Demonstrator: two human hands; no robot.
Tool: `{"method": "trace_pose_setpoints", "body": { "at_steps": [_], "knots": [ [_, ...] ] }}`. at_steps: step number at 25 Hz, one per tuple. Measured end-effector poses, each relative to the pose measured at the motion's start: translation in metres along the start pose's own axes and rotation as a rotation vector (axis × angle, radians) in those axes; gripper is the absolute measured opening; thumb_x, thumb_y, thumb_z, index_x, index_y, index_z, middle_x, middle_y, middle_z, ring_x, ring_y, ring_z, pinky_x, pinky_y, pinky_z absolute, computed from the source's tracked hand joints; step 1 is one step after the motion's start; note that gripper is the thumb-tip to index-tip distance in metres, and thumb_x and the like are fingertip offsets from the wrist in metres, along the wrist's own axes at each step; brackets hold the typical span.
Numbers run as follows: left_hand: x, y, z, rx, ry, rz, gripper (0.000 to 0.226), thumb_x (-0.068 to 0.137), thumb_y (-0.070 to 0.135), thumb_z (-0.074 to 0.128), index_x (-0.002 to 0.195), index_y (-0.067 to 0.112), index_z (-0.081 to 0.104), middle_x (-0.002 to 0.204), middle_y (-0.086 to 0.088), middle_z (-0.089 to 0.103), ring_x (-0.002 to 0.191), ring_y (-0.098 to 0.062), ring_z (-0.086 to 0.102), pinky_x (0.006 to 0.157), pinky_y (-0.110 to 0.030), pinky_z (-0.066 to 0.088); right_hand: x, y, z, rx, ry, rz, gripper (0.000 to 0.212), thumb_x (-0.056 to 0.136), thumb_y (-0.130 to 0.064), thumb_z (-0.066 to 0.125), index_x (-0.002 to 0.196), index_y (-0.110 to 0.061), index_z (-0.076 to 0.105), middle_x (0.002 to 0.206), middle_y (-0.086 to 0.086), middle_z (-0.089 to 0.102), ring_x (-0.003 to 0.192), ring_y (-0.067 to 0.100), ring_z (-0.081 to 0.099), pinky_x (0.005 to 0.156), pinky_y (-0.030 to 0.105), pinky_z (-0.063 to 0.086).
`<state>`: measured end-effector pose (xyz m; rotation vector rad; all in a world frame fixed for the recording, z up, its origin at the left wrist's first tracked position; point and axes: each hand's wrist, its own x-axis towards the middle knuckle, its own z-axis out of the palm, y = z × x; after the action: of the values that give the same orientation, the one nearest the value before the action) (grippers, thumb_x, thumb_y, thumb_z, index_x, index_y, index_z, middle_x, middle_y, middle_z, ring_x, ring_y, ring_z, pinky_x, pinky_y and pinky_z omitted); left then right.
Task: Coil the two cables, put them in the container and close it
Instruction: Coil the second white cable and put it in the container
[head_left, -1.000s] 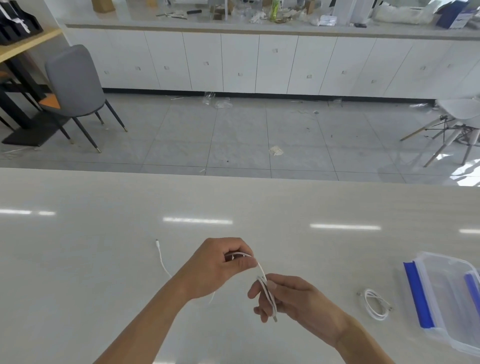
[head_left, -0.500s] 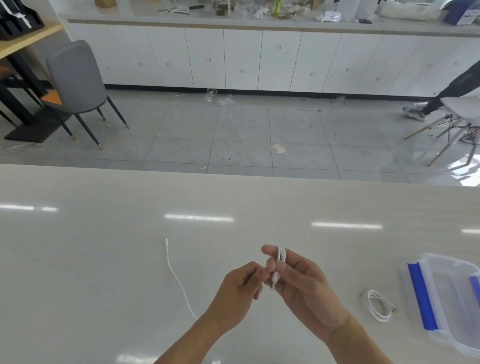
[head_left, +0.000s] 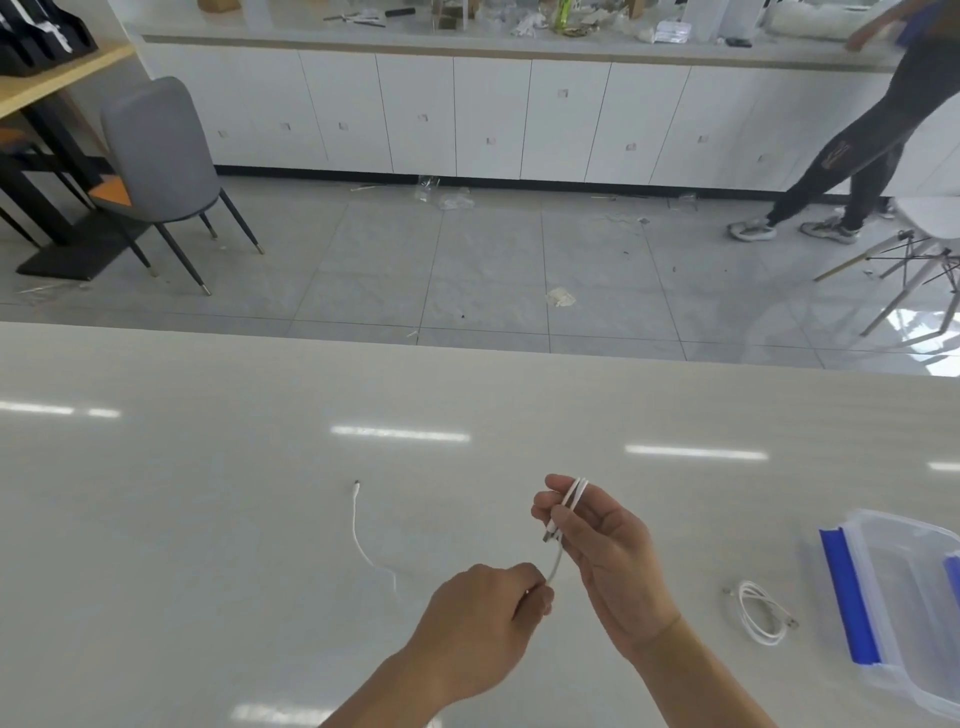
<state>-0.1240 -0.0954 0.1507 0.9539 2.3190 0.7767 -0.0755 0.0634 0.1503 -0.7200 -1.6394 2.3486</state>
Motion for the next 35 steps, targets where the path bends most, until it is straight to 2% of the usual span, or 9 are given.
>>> {"method": "trace_pose_setpoints", "body": {
  "at_steps": [4, 7, 9, 12, 16, 23, 27, 33, 35],
  "knots": [
    [-0.003, 0.008, -0.029, 0.095, -0.029, 0.054, 0.025, 0.096, 0.049, 0.047, 0.085, 0.029, 0.055, 0.056, 0.008, 0.049, 0.059, -0.012, 0.047, 0.059, -0.029, 0.039, -0.005, -0.004, 0.002, -0.342, -0.141, 0.006, 0.024, 0.096, 0.001, 0.056, 0.100, -0.016, 0.073, 0.085, 0.001, 0.076, 0.084, 0.015, 0.067, 0.079, 0.024, 0.051],
    [0.000, 0.012, -0.057, 0.057, -0.017, 0.119, 0.020, 0.087, 0.052, 0.055, 0.087, 0.033, 0.061, 0.061, 0.015, 0.057, 0.062, -0.005, 0.052, 0.056, -0.015, 0.033, -0.012, -0.007, 0.002, -0.375, -0.350, 0.113, 0.016, 0.097, -0.010, 0.058, 0.086, -0.015, 0.070, 0.076, 0.000, 0.065, 0.076, 0.019, 0.054, 0.077, 0.033, 0.041],
    [0.004, 0.011, -0.072, -0.009, -0.028, 0.150, 0.015, 0.084, 0.050, 0.063, 0.084, 0.035, 0.066, 0.072, 0.025, 0.063, 0.068, 0.002, 0.057, 0.058, -0.012, 0.035, -0.017, -0.009, 0.002, -0.323, -0.433, 0.174, 0.018, 0.095, -0.020, 0.056, 0.083, -0.013, 0.068, 0.076, 0.001, 0.064, 0.079, 0.021, 0.054, 0.082, 0.041, 0.043],
    [0.011, 0.003, -0.085, -0.157, -0.017, 0.167, 0.015, 0.083, 0.045, 0.074, 0.082, 0.031, 0.070, 0.082, 0.014, 0.067, 0.070, -0.007, 0.059, 0.061, -0.018, 0.042, -0.020, -0.013, -0.001, -0.170, -0.539, 0.268, 0.025, 0.099, -0.023, 0.048, 0.093, -0.008, 0.068, 0.078, 0.005, 0.063, 0.079, 0.024, 0.059, 0.103, 0.055, 0.043],
    [0.016, -0.007, -0.087, -0.359, 0.020, 0.162, 0.017, 0.077, 0.042, 0.082, 0.078, 0.028, 0.073, 0.081, 0.008, 0.062, 0.066, -0.010, 0.053, 0.063, -0.023, 0.043, -0.019, -0.018, -0.003, -0.133, -0.665, 0.318, 0.028, 0.101, -0.021, 0.045, 0.102, -0.005, 0.069, 0.080, 0.003, 0.066, 0.079, 0.023, 0.062, 0.107, 0.053, 0.042],
    [0.011, -0.007, -0.078, -0.437, 0.067, 0.196, 0.012, 0.075, 0.032, 0.086, 0.074, 0.028, 0.075, 0.077, 0.010, 0.062, 0.065, -0.008, 0.051, 0.062, -0.027, 0.044, -0.016, -0.018, -0.005, -0.179, -0.728, 0.363, 0.032, 0.102, -0.020, 0.046, 0.115, -0.002, 0.068, 0.084, 0.003, 0.066, 0.083, 0.023, 0.063, 0.109, 0.061, 0.035],
    [0.013, -0.007, -0.074, -0.432, 0.041, 0.225, 0.010, 0.077, 0.029, 0.084, 0.075, 0.028, 0.074, 0.077, 0.011, 0.063, 0.066, -0.004, 0.054, 0.063, -0.019, 0.045, -0.015, -0.014, 0.001, -0.236, -0.743, 0.358, 0.029, 0.097, -0.015, 0.051, 0.118, -0.005, 0.068, 0.085, 0.001, 0.066, 0.086, 0.024, 0.062, 0.110, 0.060, 0.036],
    [0.031, -0.032, -0.064, -0.593, 0.127, 0.047, 0.007, 0.085, 0.028, 0.078, 0.079, 0.025, 0.075, 0.078, 0.003, 0.069, 0.070, -0.014, 0.059, 0.068, -0.021, 0.047, -0.015, -0.009, -0.001, -0.051, -0.564, 0.301, 0.030, 0.097, -0.012, 0.052, 0.118, 0.006, 0.065, 0.082, 0.008, 0.062, 0.078, 0.023, 0.061, 0.102, 0.047, 0.045],
    [0.033, -0.041, -0.054, -0.605, 0.133, -0.024, 0.011, 0.091, 0.030, 0.071, 0.080, 0.028, 0.075, 0.069, 0.009, 0.067, 0.061, -0.004, 0.053, 0.061, -0.014, 0.043, -0.015, -0.009, -0.001, 0.050, -0.586, 0.311, 0.031, 0.097, -0.010, 0.053, 0.120, 0.007, 0.064, 0.083, 0.010, 0.062, 0.077, 0.024, 0.060, 0.101, 0.045, 0.048]
  ]
}}
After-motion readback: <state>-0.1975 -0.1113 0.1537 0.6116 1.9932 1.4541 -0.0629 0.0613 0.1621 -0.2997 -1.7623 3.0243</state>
